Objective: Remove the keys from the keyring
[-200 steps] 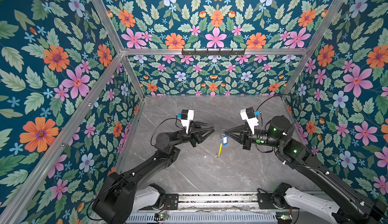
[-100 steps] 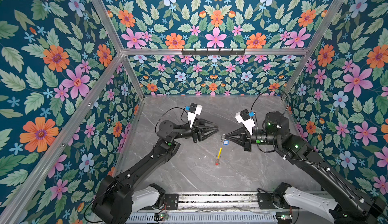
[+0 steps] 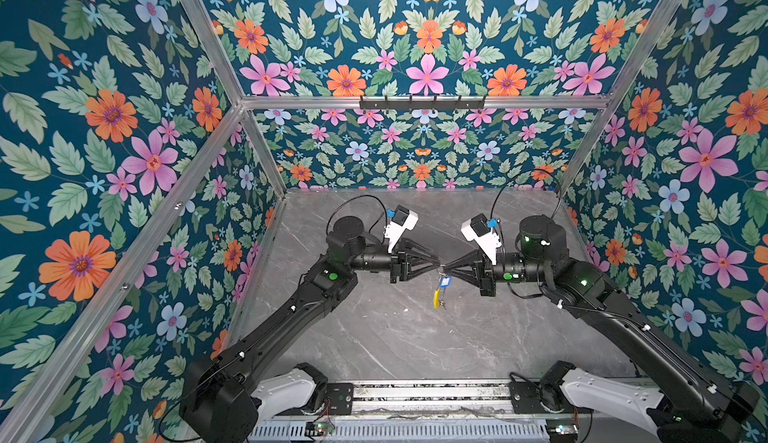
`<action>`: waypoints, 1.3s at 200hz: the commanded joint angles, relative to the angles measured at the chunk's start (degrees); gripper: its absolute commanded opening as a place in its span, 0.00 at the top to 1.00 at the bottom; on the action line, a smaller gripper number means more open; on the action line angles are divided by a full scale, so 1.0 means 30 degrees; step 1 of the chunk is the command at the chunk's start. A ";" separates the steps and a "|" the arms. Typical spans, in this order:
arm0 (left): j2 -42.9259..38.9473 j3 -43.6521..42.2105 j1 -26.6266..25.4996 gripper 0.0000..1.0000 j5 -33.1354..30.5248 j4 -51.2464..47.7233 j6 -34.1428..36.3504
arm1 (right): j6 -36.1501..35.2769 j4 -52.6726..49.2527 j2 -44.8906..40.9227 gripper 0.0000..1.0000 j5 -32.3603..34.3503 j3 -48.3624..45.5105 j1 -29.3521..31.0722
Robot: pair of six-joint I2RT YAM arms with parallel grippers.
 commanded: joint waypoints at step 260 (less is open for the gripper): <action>0.0539 0.2182 -0.0781 0.96 0.0749 -0.5138 0.3534 | -0.1349 -0.1411 0.0300 1.00 0.2448 0.1046 0.0512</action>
